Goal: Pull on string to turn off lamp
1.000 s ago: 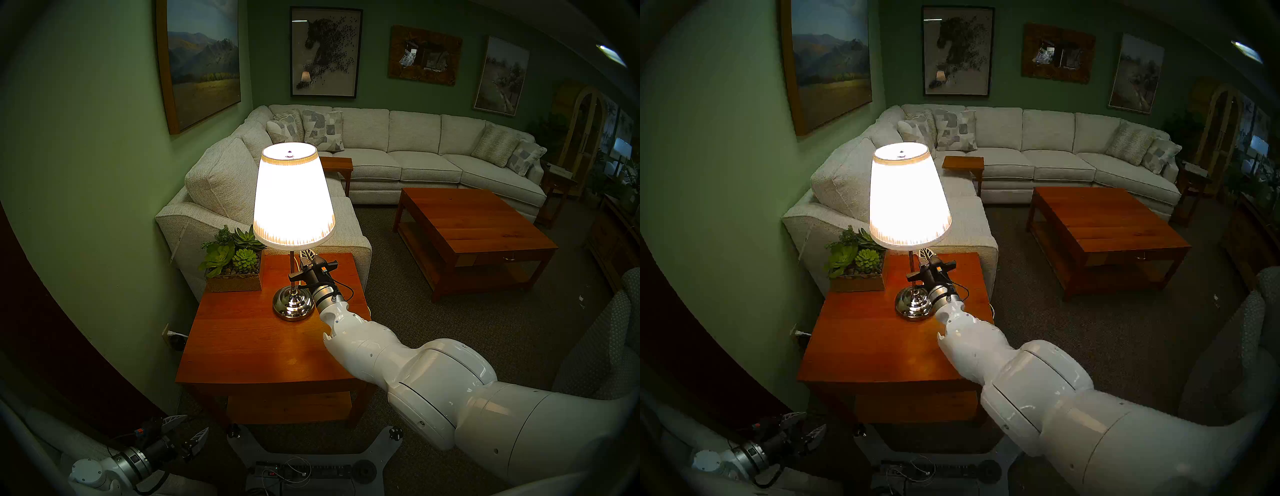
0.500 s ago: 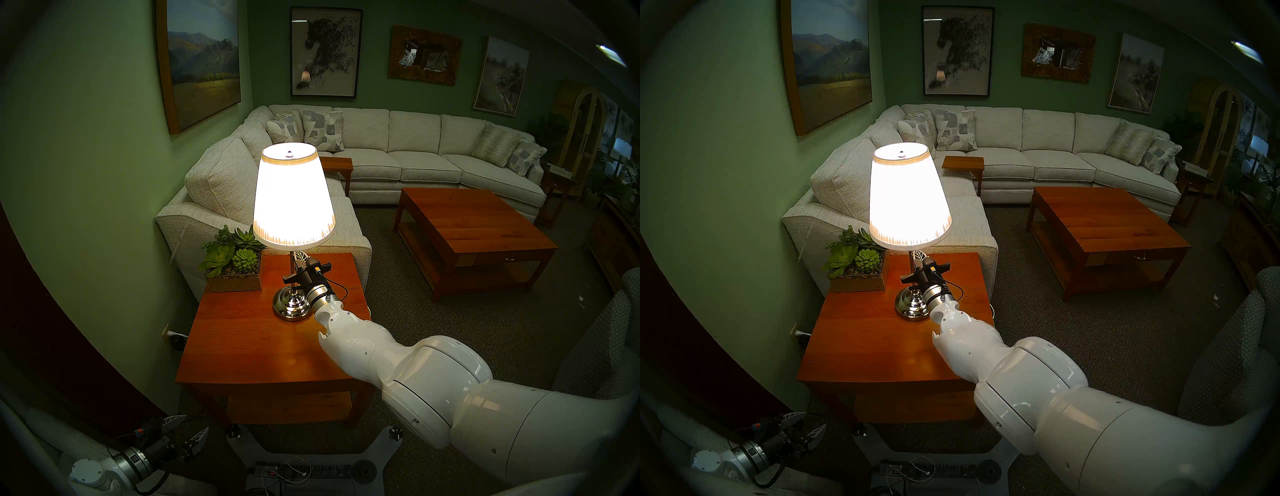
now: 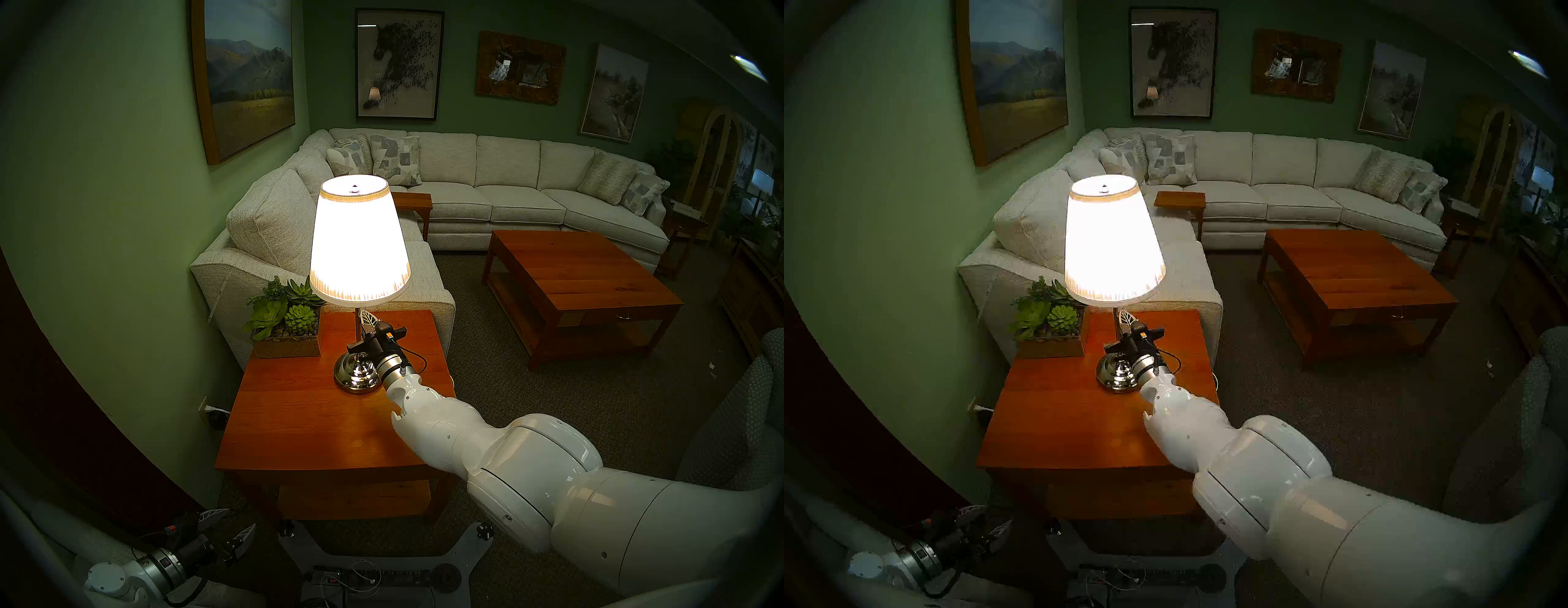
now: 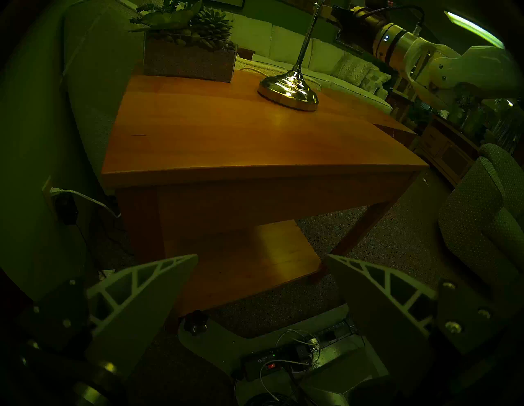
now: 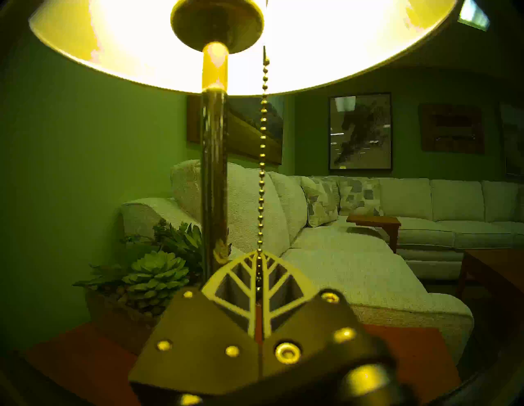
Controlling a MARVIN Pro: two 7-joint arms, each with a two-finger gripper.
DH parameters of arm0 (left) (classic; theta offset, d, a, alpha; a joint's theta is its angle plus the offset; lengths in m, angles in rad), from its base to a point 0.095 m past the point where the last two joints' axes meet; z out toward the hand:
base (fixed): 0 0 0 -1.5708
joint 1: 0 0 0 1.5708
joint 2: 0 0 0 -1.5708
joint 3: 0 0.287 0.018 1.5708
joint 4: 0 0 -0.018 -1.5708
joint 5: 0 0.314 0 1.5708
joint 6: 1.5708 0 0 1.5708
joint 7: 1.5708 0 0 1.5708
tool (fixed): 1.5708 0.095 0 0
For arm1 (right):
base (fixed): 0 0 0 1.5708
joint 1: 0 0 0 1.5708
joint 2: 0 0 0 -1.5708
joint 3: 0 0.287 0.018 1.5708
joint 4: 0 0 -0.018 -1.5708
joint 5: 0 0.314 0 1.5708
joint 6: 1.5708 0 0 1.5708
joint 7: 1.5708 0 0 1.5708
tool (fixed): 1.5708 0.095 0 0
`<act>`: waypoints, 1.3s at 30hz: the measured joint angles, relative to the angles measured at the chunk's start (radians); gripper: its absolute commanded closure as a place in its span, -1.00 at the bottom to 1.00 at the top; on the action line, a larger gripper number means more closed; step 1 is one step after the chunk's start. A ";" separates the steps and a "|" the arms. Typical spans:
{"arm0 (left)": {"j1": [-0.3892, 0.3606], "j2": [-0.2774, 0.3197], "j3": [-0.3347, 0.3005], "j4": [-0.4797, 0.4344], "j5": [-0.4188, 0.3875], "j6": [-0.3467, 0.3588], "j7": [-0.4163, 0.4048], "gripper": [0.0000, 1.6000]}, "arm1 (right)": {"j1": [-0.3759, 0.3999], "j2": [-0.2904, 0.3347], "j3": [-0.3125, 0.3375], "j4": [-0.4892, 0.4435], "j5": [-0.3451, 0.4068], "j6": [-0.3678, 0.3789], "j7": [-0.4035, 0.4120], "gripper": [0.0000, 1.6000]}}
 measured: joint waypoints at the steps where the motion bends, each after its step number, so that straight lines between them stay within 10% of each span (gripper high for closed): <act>1: 0.000 0.000 0.000 0.000 0.000 0.000 0.000 -1.00 | -0.003 0.000 0.000 0.002 0.000 -0.001 0.001 1.00; 21: 0.000 0.000 0.000 0.000 0.000 0.000 0.000 -1.00 | -0.002 0.018 0.010 0.004 0.010 -0.027 0.004 0.97; 29: 0.000 0.000 0.000 0.000 0.000 0.000 0.000 -1.00 | 0.003 0.017 0.010 0.002 0.006 -0.043 -0.011 0.37; 39: 0.000 0.000 0.000 0.000 0.000 0.000 0.000 -1.00 | -0.004 0.014 0.004 -0.002 -0.005 -0.079 -0.024 0.26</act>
